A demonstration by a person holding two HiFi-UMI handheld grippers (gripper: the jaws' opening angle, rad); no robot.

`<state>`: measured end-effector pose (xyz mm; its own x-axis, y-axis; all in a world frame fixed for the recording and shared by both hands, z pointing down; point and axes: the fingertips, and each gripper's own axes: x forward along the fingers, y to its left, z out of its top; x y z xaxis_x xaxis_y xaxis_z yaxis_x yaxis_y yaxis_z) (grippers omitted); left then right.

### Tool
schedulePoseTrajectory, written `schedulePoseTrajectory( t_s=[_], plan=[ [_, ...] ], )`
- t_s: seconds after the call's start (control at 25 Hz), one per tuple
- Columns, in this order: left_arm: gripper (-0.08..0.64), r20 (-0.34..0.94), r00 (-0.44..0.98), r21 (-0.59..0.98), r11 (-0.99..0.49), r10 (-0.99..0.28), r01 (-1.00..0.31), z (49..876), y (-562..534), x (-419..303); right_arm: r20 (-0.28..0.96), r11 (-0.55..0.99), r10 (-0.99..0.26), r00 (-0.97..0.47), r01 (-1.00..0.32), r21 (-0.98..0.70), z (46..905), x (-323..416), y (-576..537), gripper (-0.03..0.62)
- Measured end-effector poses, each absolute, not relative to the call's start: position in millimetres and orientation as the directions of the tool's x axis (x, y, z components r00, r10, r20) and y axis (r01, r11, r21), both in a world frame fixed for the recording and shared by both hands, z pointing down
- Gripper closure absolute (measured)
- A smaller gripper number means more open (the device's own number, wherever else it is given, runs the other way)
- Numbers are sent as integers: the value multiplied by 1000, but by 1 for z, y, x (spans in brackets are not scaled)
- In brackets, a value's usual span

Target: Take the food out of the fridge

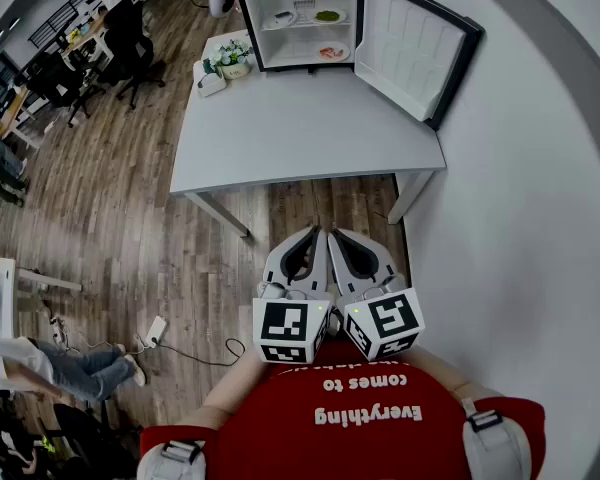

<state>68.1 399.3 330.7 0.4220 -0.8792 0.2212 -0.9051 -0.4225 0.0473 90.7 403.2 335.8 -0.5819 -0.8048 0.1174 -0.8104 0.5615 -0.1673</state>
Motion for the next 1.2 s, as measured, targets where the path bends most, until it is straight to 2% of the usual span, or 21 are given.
schedulePoseTrajectory(
  t_s=[0.44, 0.8, 1.2],
  plan=[
    [554, 219, 390, 39, -391, -895, -920, 332, 387, 79, 116, 586, -786, -607, -792, -171, 339, 102, 392, 580],
    [554, 259, 346, 59, -343, -902, -937, 362, 383, 97, 173, 607, -749, -640, -767, -209, 368, 121, 387, 580],
    [554, 254, 350, 23, -356, -902, -934, 369, 318, 95, 169, 598, -754, -635, -770, -224, 377, 118, 322, 580]
  ],
)
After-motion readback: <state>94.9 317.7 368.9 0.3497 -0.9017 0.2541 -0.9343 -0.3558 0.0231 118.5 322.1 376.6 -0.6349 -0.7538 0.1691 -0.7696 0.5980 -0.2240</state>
